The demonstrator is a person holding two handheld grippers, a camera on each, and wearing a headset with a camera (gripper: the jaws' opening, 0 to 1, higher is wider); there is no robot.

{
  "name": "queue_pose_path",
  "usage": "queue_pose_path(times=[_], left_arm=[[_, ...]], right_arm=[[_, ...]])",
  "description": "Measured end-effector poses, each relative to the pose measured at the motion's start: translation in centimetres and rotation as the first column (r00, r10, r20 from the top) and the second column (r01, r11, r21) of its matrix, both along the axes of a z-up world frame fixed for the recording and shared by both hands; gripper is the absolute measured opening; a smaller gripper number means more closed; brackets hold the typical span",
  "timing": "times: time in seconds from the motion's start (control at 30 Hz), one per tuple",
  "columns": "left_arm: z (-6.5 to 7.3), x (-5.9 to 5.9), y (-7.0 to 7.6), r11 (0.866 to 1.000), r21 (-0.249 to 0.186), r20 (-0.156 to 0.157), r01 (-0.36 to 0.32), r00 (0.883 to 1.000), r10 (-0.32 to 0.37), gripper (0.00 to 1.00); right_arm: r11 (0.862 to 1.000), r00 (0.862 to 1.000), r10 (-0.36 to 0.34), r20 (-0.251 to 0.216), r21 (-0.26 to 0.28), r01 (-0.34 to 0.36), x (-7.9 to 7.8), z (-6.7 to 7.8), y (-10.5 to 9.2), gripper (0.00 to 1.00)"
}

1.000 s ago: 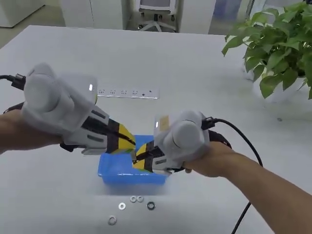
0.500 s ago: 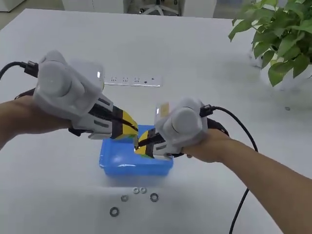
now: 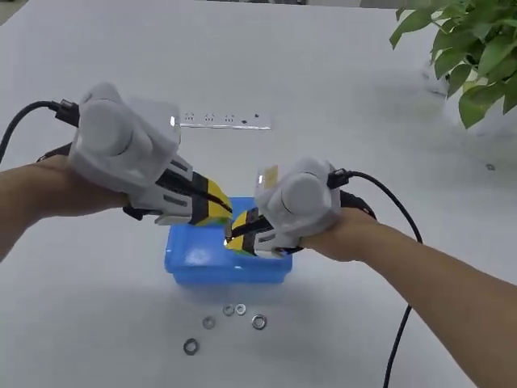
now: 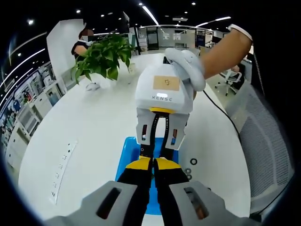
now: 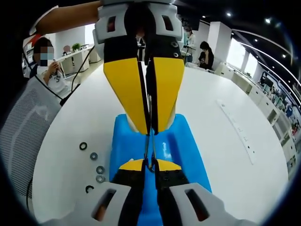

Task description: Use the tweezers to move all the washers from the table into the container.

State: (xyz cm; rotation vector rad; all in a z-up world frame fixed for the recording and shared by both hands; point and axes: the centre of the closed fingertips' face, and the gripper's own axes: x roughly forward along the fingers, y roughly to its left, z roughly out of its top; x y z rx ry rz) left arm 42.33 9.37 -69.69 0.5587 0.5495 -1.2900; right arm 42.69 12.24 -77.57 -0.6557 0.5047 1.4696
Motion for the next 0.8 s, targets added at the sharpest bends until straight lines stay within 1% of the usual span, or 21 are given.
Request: queue_pose_path(times=[0.37, 0.53, 0.57, 0.8], left_arm=[[-1.0, 0.0, 0.3, 1.000, 0.004, -0.024, -0.007, 1.000, 0.007, 0.06], [-1.2, -0.1, 0.3, 1.000, -0.001, -0.026, -0.008, 1.000, 0.008, 0.06], [-1.2, 0.0, 0.3, 1.000, -0.005, -0.027, -0.010, 1.000, 0.010, 0.06], [-1.2, 0.1, 0.3, 1.000, -0.010, -0.026, -0.013, 1.000, 0.012, 0.06]], right_arm=[[1.000, 1.000, 0.007, -0.017, -0.010, -0.007, -0.1, -1.1, 0.1, 0.09], [1.000, 1.000, 0.005, -0.012, -0.010, -0.006, -0.2, -1.3, 0.1, 0.09], [1.000, 1.000, 0.000, -0.019, -0.007, 0.000, -0.2, -1.3, 0.1, 0.09], [1.000, 1.000, 0.004, -0.017, -0.012, -0.004, -0.1, -1.3, 0.1, 0.10]])
